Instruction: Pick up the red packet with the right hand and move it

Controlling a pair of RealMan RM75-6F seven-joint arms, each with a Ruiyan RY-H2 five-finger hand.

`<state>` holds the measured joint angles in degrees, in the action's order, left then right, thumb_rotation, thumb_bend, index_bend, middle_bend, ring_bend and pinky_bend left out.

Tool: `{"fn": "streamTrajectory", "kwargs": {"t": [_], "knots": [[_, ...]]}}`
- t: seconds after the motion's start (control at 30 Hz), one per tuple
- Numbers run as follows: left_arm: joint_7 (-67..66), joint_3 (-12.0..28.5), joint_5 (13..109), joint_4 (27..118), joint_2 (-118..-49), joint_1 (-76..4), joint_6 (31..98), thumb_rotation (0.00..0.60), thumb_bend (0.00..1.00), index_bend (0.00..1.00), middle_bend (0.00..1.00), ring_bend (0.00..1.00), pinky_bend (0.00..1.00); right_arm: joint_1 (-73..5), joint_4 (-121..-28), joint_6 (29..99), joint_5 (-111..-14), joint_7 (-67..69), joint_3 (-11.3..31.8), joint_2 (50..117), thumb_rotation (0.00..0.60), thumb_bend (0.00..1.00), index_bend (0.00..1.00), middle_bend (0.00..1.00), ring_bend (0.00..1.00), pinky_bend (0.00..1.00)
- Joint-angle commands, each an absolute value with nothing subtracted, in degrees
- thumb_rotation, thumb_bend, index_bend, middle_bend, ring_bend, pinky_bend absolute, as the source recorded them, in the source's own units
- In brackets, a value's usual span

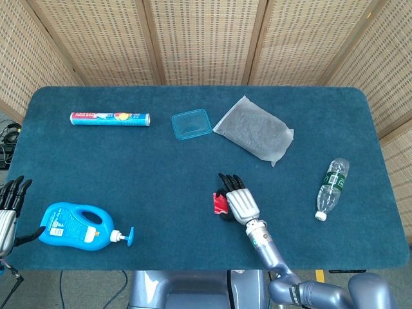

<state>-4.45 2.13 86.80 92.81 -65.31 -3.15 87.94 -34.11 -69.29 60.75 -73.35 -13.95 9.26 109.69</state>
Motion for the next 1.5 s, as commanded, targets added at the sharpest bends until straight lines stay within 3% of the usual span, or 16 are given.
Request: {"fn": "streamTrajectory", "kwargs": {"t": [0.03,0.33,0.67,1.5], "knots": [[-4.4,2.2,86.8,92.8,-65.3,-3.1,88.0,0.600,0.13,0.00,0.00,0.00,0.08,-34.1,-69.1,60.7,-73.3,-14.1,9.2,109.9,0.600,0.36,0.49,0.00,0.00,0.00],[-4.2,2.1,86.8,92.9,-65.2,-3.2,87.9,0.600,0.13,0.00,0.00,0.00,0.08,-34.2,-69.1,60.2,-73.1,-14.1,9.3,109.9,0.600,0.36,0.54,0.00,0.00,0.00],[-4.0,2.0,86.9,93.1,-65.0,-3.1,87.8,0.600,0.13,0.00,0.00,0.00,0.08,-34.2,-69.3,59.9,-73.0,-14.1,9.3,109.8,0.600,0.52,0.56,0.01,0.00,0.00],[-3.6,2.0,87.0,93.2,-64.9,-3.2,87.7,0.600,0.13,0.00,0.00,0.00,0.08,-34.4,-71.4,59.4,-72.2,-16.3,9.5,108.8,0.600,0.58,0.57,0.01,0.00,0.00]]}}
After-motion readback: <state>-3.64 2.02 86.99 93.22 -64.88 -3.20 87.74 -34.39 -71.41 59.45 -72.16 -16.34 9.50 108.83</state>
